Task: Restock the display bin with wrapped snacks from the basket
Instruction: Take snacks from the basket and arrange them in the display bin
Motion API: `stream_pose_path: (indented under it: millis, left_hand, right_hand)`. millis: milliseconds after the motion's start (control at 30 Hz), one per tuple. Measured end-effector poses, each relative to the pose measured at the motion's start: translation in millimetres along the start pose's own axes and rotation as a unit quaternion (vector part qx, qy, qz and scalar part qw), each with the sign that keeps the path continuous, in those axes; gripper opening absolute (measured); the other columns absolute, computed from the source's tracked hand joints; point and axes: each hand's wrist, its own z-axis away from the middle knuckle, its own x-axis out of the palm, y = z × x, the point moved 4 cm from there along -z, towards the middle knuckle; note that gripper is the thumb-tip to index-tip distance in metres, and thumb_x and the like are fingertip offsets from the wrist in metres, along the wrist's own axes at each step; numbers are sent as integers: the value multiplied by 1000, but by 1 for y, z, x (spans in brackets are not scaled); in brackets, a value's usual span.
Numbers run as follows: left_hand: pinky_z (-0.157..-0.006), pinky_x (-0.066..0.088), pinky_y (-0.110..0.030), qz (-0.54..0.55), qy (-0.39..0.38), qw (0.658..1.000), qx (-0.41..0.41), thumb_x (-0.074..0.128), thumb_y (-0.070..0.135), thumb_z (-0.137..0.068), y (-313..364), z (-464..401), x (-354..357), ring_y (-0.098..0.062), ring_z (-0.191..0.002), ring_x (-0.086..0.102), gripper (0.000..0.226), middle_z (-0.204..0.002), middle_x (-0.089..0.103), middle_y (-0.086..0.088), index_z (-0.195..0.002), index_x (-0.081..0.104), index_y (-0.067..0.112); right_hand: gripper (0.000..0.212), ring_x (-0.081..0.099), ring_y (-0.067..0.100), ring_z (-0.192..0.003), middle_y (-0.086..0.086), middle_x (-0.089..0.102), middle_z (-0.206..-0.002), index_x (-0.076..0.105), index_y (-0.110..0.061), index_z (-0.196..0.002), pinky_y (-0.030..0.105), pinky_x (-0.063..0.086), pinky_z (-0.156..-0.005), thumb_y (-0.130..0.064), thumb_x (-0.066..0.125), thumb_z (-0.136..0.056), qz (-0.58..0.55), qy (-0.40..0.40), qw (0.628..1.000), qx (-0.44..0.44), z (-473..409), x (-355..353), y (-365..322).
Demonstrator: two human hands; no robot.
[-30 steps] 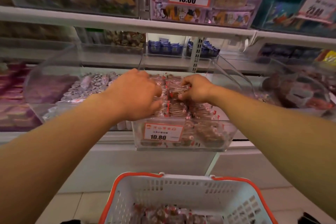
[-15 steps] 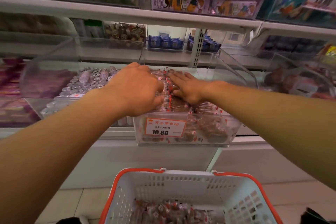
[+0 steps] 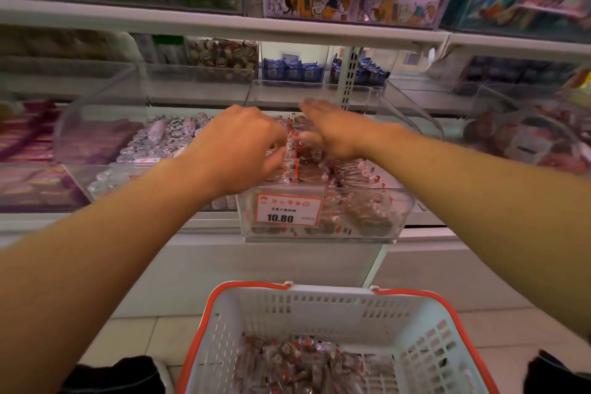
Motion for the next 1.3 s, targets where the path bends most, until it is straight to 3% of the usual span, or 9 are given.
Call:
stream_pose_path:
  millis: [100, 233, 300, 400, 567, 767, 867, 1067, 1300]
  left_hand:
    - [-54, 48, -33, 36, 97, 993, 55, 47, 32, -95, 18, 16, -20, -19, -59, 55, 30, -67, 61, 1, -75, 63, 17]
    - [-41, 40, -29, 92, 140, 975, 144, 54, 25, -87, 56, 51, -13, -25, -45, 50, 25, -56, 53, 1, -62, 49, 21]
    - [-49, 48, -35, 78, 6, 986, 147, 54, 29, -87, 78, 71, 30, -31, -57, 60, 22, -66, 63, -4, -66, 55, 19]
    - [-77, 52, -37, 45, -322, 943, 65, 50, 42, -91, 97, 124, 122, -31, -94, 65, 25, -109, 68, -6, -96, 64, 22]
    - [-95, 46, -35, 199, -543, 794, -188, 61, 44, -91, 120, 233, 246, -30, -117, 55, 61, -136, 53, -13, -140, 44, 13]
    - [-90, 50, -33, 353, -471, 620, -518, 72, 36, -85, 171, 313, 322, -32, -123, 54, 102, -151, 38, -19, -157, 4, 13]
    - [-115, 32, -44, 303, -447, 628, -560, 74, 31, -83, 183, 326, 338, -36, -140, 34, 101, -156, 26, -19, -155, 7, 12]
    - [-99, 46, -50, 221, -390, 698, -558, 68, 19, -82, 193, 327, 349, -41, -119, 51, 63, -131, 48, -19, -135, 36, 8]
    - [-43, 36, -21, 312, -436, 591, -603, 70, 19, -88, 215, 327, 362, -13, -60, 54, 14, -74, 62, -4, -88, 66, 6]
  right_hand:
    - [34, 58, 19, -105, 5, 64, -114, 62, -14, -114, 37, 49, -93, -36, 38, -105, -85, 291, 952, -47, 51, -30, -19]
    - [31, 40, 7, -66, -8, 48, -73, 56, -17, -77, 16, 31, -66, -23, 43, -104, -220, 606, 759, -88, 168, 21, -47]
    - [33, 45, 16, -60, -1, 49, -66, 52, -18, -71, 25, 32, -59, -24, 45, -102, -260, 520, 814, 9, 192, 99, -54]
    - [16, 62, 27, -75, 9, 66, -82, 63, -14, -84, 33, 45, -66, -27, 60, -93, -336, 153, 916, 158, 206, 241, -56]
    - [100, 39, 30, -134, 11, 35, -152, 28, -17, -152, 33, 39, -103, -49, 82, -73, -348, -245, 860, 282, 252, 390, -44]
    - [146, 4, 38, -151, 9, -5, -166, -7, -24, -158, 53, 25, -119, -55, 92, -54, -386, -279, 768, 427, 264, 443, -29]
    - [148, -4, 43, -150, 7, -16, -165, -10, -33, -157, 56, 24, -118, -54, 93, -52, -416, -275, 740, 451, 254, 452, -39]
    - [116, 21, 46, -140, 16, 19, -153, 14, -30, -153, 54, 41, -102, -59, 83, -65, -294, -241, 817, 433, 245, 461, -71]
    - [52, 64, 29, -101, 7, 62, -117, 54, -22, -131, 40, 54, -93, -21, 75, -84, -460, -90, 757, 455, 243, 464, -76]
